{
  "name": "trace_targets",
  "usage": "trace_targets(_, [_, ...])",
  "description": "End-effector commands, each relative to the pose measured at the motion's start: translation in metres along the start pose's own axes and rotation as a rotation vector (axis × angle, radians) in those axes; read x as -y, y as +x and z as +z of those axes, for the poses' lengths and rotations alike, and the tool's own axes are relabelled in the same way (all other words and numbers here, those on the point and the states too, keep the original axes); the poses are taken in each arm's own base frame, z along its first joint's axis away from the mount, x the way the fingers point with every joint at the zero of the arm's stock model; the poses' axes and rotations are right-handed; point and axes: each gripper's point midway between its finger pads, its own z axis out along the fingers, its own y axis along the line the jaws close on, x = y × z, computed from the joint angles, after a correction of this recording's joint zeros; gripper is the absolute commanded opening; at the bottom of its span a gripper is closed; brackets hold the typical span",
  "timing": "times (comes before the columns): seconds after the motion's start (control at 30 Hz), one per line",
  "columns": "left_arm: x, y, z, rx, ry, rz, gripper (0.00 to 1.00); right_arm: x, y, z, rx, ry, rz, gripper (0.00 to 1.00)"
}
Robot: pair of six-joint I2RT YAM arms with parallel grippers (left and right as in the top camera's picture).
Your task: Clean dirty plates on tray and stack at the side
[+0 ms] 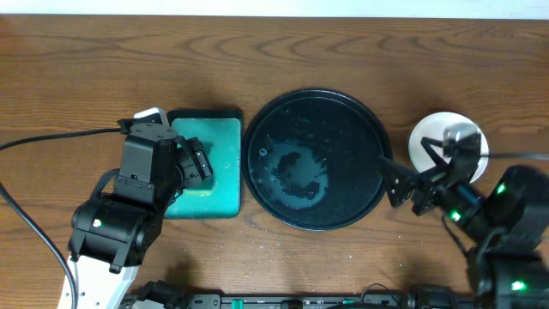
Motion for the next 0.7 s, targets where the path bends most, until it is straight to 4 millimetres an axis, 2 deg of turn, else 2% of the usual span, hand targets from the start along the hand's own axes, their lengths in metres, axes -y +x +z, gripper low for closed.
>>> trace_targets(0.0, [0.002,-0.007,-0.005,0.019,0.006,0.004,0.81,0.022,0.027,0.001,0.043,0.117,-0.053,0.99])
trace_targets(0.13, [0.002,-0.007,-0.005,0.019,0.006,0.003,0.81,0.030,0.063,-0.003,0.111,0.156,-0.085,0.99])
trace_targets(0.33, [0.002,-0.007,-0.005,0.019,0.006,0.003,0.81,0.035,0.094,-0.002,0.166,0.163,-0.111,0.99])
trace_targets(0.6, [0.002,-0.007,-0.005,0.019,0.006,0.003,0.81,0.048,0.116,0.018,0.272,0.156,-0.165,0.99])
trace_targets(0.67, [0.002,-0.007,-0.005,0.019,0.006,0.003,0.81,0.050,0.112,0.020,0.321,0.159,-0.188,0.99])
